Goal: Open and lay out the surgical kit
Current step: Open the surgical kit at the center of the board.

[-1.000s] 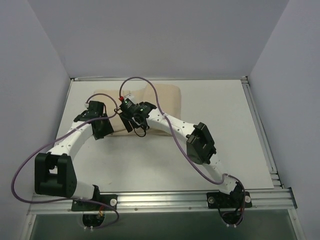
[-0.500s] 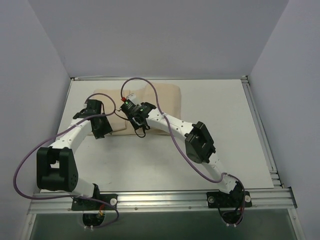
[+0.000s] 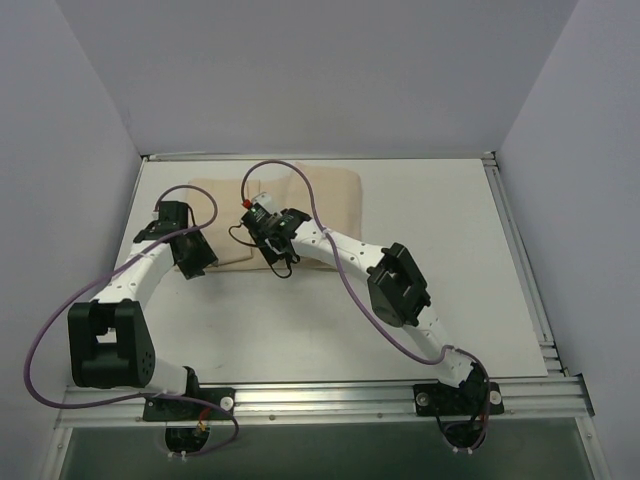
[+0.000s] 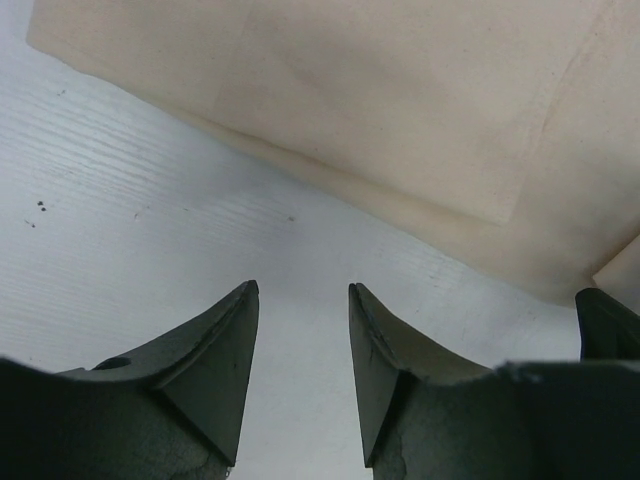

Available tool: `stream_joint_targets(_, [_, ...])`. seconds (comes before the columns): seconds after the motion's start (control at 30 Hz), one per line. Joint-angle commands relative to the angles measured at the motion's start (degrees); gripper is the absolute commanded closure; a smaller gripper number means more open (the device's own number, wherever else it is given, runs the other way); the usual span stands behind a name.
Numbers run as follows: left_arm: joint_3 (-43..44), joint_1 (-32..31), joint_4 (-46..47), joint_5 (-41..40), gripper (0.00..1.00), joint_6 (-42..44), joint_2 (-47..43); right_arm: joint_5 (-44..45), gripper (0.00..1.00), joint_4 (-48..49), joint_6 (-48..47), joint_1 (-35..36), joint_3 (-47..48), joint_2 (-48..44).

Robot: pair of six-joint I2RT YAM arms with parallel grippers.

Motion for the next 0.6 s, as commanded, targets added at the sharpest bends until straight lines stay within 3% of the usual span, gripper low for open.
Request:
stream_joint_targets(0.0, [-0.15, 2.12, 2.39, 3.35, 0.5, -0.91, 0.16, -0.04, 0.46, -1.06, -0.24, -0.45, 0.2, 0.19])
stream_joint_targets(0.13, [0.37, 2.4, 2.74, 4.14, 0.5, -1.0, 0.69, 0.57, 0.5, -0.62, -0.68, -0.63, 0.37, 0.37])
stream_joint_targets(0.23, [0.73, 2.4, 2.74, 4.49, 0.51, -0.91, 1.22, 1.01, 0.67, -0.89, -0.86, -0.8, 1.08, 0.37])
stream_joint_targets(0.27, [0.81, 2.4, 2.66, 4.75, 0.51, -0.83, 1.39, 1.36, 0.77, -0.54, -0.86, -0.8, 1.08, -0.24])
stream_joint_targets(0.37, [0.73, 2.4, 2.83, 4.93, 0.52, -0.74, 1.83, 1.71, 0.91, -0.01, -0.25, -1.33, 1.08, -1.91])
stream_joint_targets(0.47, [0.55, 2.49, 3.27, 5.37, 0.52, -0.39, 2.62, 2.33, 1.0, 0.08, 0.98, -2.55, 1.08, -3.93])
stream_joint_targets(0.57, [0.81, 2.49, 3.36, 5.98, 0.52, 0.14, 4.47, 1.1, 1.0, 0.08, 3.26, -4.4, 0.29, -7.26])
